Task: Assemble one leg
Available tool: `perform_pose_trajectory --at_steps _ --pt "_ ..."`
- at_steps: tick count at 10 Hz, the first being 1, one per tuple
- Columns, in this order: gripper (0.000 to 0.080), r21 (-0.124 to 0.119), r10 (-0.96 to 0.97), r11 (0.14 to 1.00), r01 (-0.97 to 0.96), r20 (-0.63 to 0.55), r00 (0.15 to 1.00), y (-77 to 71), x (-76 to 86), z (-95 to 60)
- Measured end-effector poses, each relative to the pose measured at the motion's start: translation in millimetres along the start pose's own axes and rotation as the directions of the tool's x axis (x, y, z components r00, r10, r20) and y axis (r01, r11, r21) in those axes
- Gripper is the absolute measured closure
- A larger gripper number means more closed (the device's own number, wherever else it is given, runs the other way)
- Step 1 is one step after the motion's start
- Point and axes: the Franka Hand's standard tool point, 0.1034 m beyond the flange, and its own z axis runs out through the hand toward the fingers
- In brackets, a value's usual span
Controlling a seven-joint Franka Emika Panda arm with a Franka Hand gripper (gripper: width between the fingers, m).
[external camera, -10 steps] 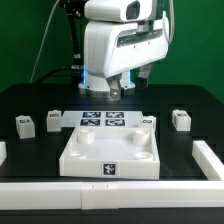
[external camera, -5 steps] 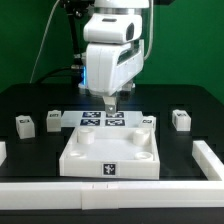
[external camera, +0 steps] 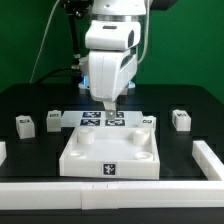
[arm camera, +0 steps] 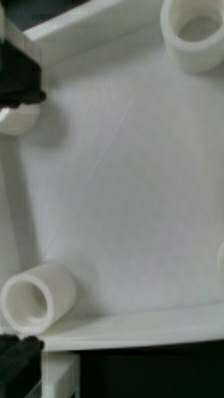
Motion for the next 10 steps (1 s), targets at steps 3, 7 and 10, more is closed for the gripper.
perform_pose_trajectory --at_steps 3,7,10 --pt "0.015 0.0 -0.076 0.997 0.076 -0.012 0.997 -22.3 -2.1 30.9" --pt "0.015 0.063 -0.073 0.995 0.074 -0.011 0.997 -39.7 -6.0 62.7" --pt "0.015 0.067 -0.051 0.996 0.051 -0.009 0.999 -41.2 -5.8 63.7"
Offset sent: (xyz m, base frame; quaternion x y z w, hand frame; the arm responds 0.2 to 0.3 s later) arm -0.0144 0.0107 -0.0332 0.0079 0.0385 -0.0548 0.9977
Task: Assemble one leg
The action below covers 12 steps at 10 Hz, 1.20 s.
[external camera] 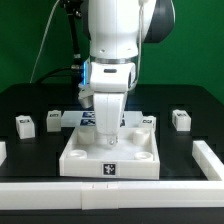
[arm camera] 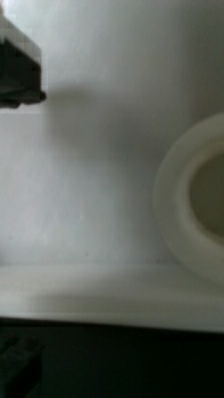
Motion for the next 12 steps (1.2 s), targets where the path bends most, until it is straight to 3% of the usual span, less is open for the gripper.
perform_pose_trajectory --at_steps 1,3,4,5,6,12 --pt "0.015 0.001 0.001 1.0 -0.001 0.0 1.0 -0.2 -0.3 0.4" --pt "0.0401 0.001 0.001 1.0 -0.001 0.0 1.0 -0.4 -0.4 0.6" --pt "0.0401 0.002 0.001 1.0 -0.001 0.0 1.0 -0.5 -0.4 0.7" --pt "0.0601 0.002 0.001 1.0 -0.001 0.0 1.0 -0.5 -0.4 0.7" --pt "0.0726 0.001 0.001 1.0 -0.001 0.0 1.0 -0.2 -0.2 0.6" --pt "0.0741 -0.004 0.001 1.0 -0.001 -0.001 1.0 0.7 -0.3 0.0"
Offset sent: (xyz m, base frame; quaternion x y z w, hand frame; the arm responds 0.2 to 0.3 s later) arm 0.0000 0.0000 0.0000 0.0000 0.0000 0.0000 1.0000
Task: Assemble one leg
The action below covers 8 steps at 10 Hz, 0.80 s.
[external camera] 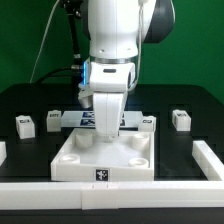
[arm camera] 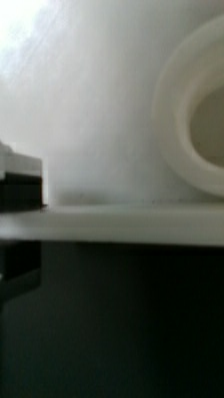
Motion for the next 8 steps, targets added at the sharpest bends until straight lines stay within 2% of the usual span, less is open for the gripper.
perform_pose_trajectory --at_steps 3,8 --pt "0.0739 -0.009 -0.037 0.999 0.037 -0.007 0.999 7.6 9.5 -0.4" --pt "0.0739 -0.04 -0.127 0.991 0.126 -0.024 0.992 29.4 58.4 -1.9"
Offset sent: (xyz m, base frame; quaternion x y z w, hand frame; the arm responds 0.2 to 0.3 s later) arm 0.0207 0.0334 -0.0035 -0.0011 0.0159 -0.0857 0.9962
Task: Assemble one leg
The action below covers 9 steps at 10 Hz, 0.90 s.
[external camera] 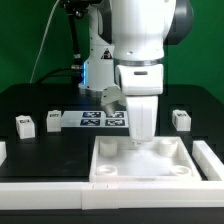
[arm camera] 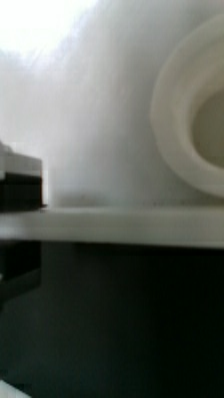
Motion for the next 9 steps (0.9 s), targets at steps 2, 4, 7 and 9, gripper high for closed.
perform_pose_trajectory --at_steps 2,4,7,9 --pt "0.0739 -0.011 0.008 1.0 -0.008 -0.002 1.0 0.9 1.5 -0.1" --pt "0.0739 -0.011 0.009 1.0 -0.009 -0.002 1.0 1.0 0.9 -0.1" --pt "0.0739 -0.01 0.008 1.0 -0.008 -0.002 1.0 1.0 1.5 0.0" --pt "0.0739 -0.009 -0.001 1.0 0.001 -0.002 1.0 2.6 10.3 -0.3"
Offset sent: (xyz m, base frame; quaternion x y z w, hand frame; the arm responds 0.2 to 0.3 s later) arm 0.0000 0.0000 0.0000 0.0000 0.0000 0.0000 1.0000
